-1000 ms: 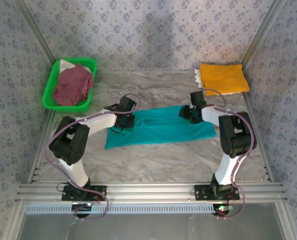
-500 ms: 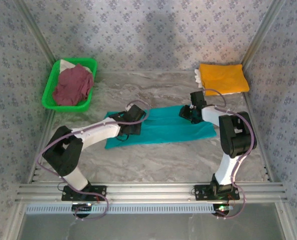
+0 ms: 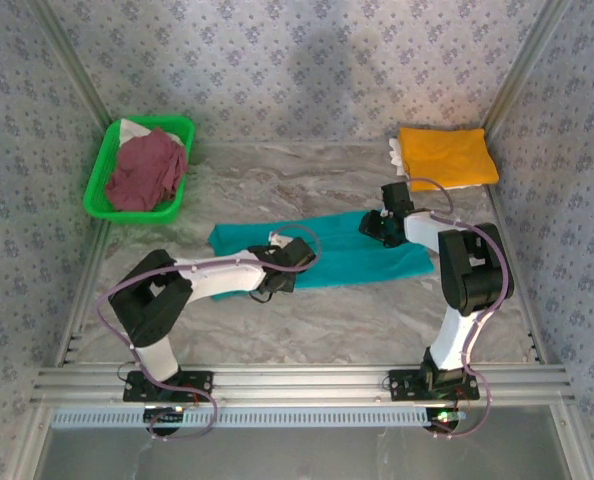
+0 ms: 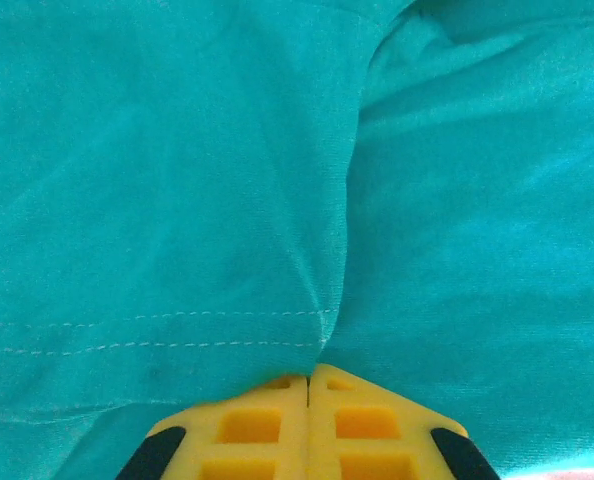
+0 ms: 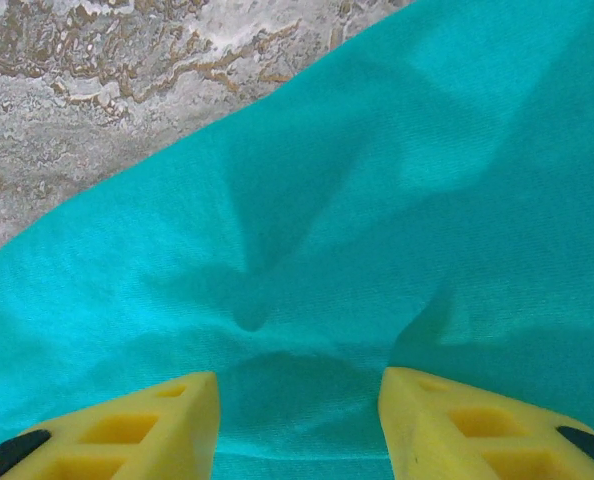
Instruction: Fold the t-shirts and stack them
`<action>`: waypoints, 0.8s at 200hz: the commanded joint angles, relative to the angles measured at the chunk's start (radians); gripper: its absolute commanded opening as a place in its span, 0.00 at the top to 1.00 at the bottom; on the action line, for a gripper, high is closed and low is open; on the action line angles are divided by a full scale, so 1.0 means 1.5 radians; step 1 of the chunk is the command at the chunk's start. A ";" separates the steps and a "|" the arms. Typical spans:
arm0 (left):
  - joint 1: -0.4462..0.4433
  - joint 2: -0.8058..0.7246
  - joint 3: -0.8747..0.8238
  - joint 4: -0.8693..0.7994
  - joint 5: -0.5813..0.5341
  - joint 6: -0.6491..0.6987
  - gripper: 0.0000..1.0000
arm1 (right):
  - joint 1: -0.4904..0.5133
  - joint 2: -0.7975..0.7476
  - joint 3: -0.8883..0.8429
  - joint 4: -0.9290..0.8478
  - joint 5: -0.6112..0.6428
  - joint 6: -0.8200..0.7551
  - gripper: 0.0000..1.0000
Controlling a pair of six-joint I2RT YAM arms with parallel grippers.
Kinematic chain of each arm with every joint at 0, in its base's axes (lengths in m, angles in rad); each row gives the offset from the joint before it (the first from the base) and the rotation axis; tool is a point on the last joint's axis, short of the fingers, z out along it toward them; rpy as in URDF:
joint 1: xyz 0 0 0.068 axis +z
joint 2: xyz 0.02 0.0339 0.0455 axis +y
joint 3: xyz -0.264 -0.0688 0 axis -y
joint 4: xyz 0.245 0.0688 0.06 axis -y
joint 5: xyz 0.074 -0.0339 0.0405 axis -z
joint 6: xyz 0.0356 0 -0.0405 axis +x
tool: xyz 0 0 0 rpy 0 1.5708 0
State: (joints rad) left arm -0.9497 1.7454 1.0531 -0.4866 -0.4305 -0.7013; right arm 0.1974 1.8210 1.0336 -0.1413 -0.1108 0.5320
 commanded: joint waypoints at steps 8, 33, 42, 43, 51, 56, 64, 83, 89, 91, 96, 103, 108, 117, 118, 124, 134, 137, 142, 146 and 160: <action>-0.021 -0.021 0.039 -0.039 -0.049 0.016 1.00 | -0.009 0.019 -0.005 -0.051 0.010 -0.007 0.51; -0.025 -0.033 0.071 -0.057 -0.041 0.052 0.89 | -0.009 0.019 -0.005 -0.051 0.009 -0.006 0.51; -0.028 -0.040 0.078 -0.055 -0.029 0.068 0.75 | -0.010 0.020 -0.005 -0.052 0.009 -0.006 0.51; -0.029 -0.040 0.078 -0.056 -0.029 0.070 0.74 | -0.009 0.019 -0.004 -0.052 0.009 -0.005 0.51; -0.038 -0.051 0.081 -0.056 -0.034 0.080 0.71 | -0.009 0.019 -0.004 -0.055 0.009 -0.005 0.51; -0.046 -0.060 0.077 -0.052 -0.042 0.087 0.72 | -0.011 0.019 -0.004 -0.055 0.009 -0.005 0.51; -0.059 -0.079 0.068 -0.045 -0.057 0.094 0.72 | -0.011 0.018 -0.004 -0.054 0.009 -0.005 0.51; -0.061 -0.149 0.020 0.006 -0.050 0.108 0.71 | -0.012 0.018 -0.004 -0.054 0.009 -0.005 0.51; -0.053 -0.179 -0.005 0.029 -0.045 0.112 0.71 | -0.011 0.019 -0.002 -0.054 0.008 -0.005 0.51; -0.048 -0.189 -0.011 0.038 -0.041 0.114 0.71 | -0.011 0.020 -0.003 -0.054 0.008 -0.005 0.51; -0.030 -0.213 -0.032 0.060 -0.017 0.119 0.71 | -0.012 0.019 -0.002 -0.055 0.008 -0.006 0.51; 0.006 -0.239 -0.055 0.090 0.037 0.121 0.70 | -0.012 0.019 -0.002 -0.055 0.007 -0.006 0.51; 0.036 -0.252 -0.068 0.105 0.073 0.118 0.70 | -0.011 0.019 -0.003 -0.055 0.007 -0.008 0.51; 0.085 -0.258 -0.081 0.118 0.113 0.109 0.72 | -0.011 0.018 -0.003 -0.055 0.009 -0.008 0.51; 0.089 -0.257 -0.081 0.118 0.117 0.108 0.72 | -0.010 0.018 -0.003 -0.055 0.009 -0.008 0.51; 0.116 -0.253 -0.082 0.121 0.132 0.109 0.74 | -0.011 0.018 -0.004 -0.055 0.009 -0.008 0.51; 0.142 -0.238 -0.075 0.121 0.141 0.130 0.75 | -0.011 0.020 -0.002 -0.055 0.008 -0.008 0.51; 0.147 -0.232 -0.071 0.119 0.137 0.135 0.75 | -0.012 0.019 -0.001 -0.056 0.008 -0.008 0.51; 0.154 -0.222 -0.065 0.112 0.128 0.138 0.75 | -0.012 0.019 0.000 -0.058 0.008 -0.008 0.51; 0.162 -0.214 -0.061 0.110 0.126 0.139 0.75 | -0.011 0.019 0.001 -0.060 0.008 -0.009 0.51; 0.198 -0.186 -0.062 0.113 0.142 0.125 0.76 | -0.012 0.018 0.001 -0.062 0.007 -0.008 0.51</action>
State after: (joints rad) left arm -0.7113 1.3964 0.9562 -0.3351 -0.2989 -0.5289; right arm 0.1936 1.8210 1.0336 -0.1421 -0.1135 0.5316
